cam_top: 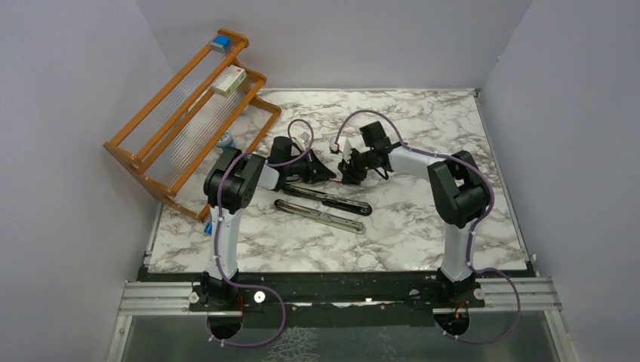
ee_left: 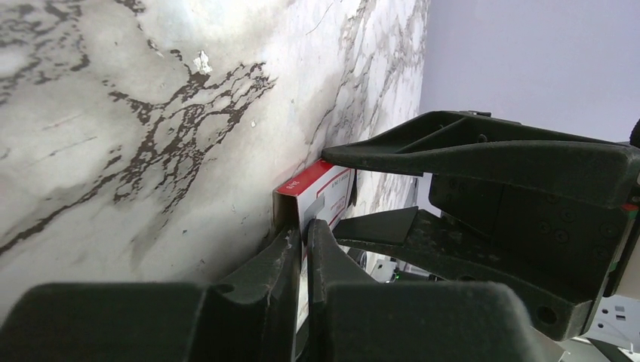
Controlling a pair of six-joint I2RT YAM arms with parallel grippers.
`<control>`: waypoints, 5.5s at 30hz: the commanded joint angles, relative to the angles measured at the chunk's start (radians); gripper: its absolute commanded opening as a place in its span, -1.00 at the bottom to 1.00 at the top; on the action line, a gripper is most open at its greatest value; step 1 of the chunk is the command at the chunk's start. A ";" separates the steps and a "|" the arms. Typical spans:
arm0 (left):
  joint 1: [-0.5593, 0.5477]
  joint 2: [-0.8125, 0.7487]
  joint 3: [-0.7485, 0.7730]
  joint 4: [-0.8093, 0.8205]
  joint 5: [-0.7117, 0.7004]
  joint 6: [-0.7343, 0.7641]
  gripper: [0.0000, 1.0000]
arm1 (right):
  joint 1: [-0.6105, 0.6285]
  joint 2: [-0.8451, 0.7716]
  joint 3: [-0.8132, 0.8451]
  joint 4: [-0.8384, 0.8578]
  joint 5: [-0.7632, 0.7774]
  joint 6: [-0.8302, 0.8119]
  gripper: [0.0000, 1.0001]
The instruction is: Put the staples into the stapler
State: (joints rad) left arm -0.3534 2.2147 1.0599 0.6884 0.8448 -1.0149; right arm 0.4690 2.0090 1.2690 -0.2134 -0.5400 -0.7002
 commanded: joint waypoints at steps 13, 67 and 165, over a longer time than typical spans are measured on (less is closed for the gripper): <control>0.003 0.023 -0.003 0.015 -0.003 0.009 -1.00 | 0.019 -0.031 -0.063 -0.049 0.040 0.009 0.14; 0.006 0.048 0.070 0.017 -0.054 0.028 -1.00 | 0.017 -0.168 -0.150 0.165 0.582 1.241 0.10; 0.039 0.076 0.045 0.190 0.004 -0.093 -1.00 | -0.007 -0.131 -0.160 0.109 0.697 1.218 -0.99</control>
State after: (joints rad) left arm -0.3294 2.2765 1.1027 0.8375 0.8249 -1.1107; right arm 0.4793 1.8866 1.1221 -0.0742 0.1219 0.5449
